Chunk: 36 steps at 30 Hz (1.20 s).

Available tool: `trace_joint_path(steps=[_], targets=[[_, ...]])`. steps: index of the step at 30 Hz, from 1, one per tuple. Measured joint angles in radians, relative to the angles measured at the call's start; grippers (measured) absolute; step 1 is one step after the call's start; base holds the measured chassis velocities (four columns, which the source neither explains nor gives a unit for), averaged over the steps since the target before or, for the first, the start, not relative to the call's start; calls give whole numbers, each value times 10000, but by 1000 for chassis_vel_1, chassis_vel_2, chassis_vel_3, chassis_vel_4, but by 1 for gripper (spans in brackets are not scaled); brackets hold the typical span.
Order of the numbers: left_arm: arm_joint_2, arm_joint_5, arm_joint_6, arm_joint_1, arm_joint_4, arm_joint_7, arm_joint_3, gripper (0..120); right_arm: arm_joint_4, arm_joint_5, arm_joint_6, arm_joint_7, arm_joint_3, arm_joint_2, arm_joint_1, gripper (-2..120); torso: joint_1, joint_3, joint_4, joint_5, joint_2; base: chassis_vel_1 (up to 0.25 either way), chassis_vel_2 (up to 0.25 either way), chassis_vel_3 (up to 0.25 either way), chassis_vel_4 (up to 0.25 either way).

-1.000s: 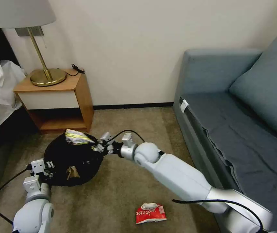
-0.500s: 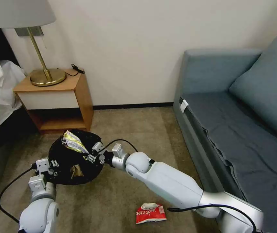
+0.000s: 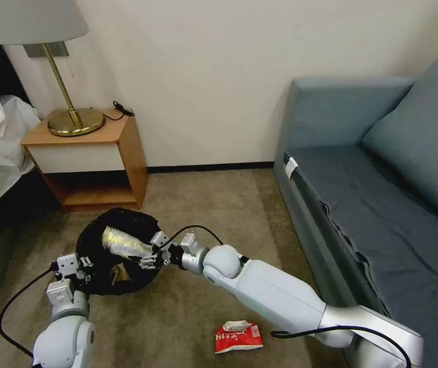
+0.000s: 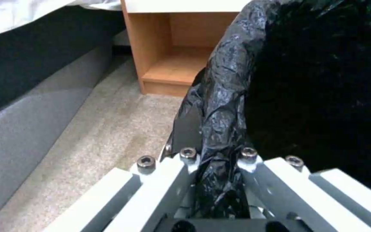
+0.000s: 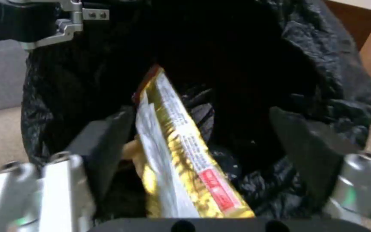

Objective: Pick up the trash bin, then pick up the garbage on the floor and place it into the trash bin.

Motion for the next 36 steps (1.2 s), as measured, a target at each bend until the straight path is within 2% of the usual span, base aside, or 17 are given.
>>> trace_joint_path(steps=[2,5,8,12,13,15,17,19,20,22,36], targets=[[23,-21,-21,-28,78,-2,-22,2,0,-12,8,-1,45,-44,-23,96,0,0,-1,0,0,0,0,0,0],[41,-51,-27,-70,166,-2,-29,2,2,-16,15,-1,78,-110,-46,99,0,0,0,0,0,0,0,0,0],[82,-62,-34,-138,296,-5,-53,2,87,-17,-3,4,134,-251,-50,100,0,0,1,0,0,0,0,0,0],[266,-90,-110,-311,703,-15,-147,2,499,67,-689,-116,189,-1125,-57,100,0,0,2,2,0,0,0,0,0],[266,-90,-110,-311,703,-15,-147,2,499,67,-689,-116,189,-1125,-57,100,0,0,2,2,0,0,0,0,0],[357,-140,-112,-385,863,-16,-183,2,632,64,-947,-375,99,-1780,-42,100,0,0,1,2,-1,0,0,0,0],[440,-199,-113,-493,989,-44,-227,2,783,-26,-1364,-1034,-152,-2920,73,100,0,0,-5,3,0,0,0,0,0],[447,-216,-113,-511,995,-56,-231,2,824,-55,-1445,-1236,-216,-3133,106,100,0,0,-6,2,0,0,0,0,0],[461,-265,-113,-559,1011,-86,-236,2,909,-134,-1589,-1713,-372,-3556,175,100,0,0,-8,1,0,0,0,0,0],[465,-283,-108,-613,1085,-104,-239,2,1006,-174,-1744,-2267,-506,-3884,243,100,0,0,-2,4,0,0,0,0,0],[191,103,-91,-1000,1687,-145,189,2,1476,-17,-1766,-3624,-1901,-4855,890,100,0,-1,0,6,0,0,0,0,0]])
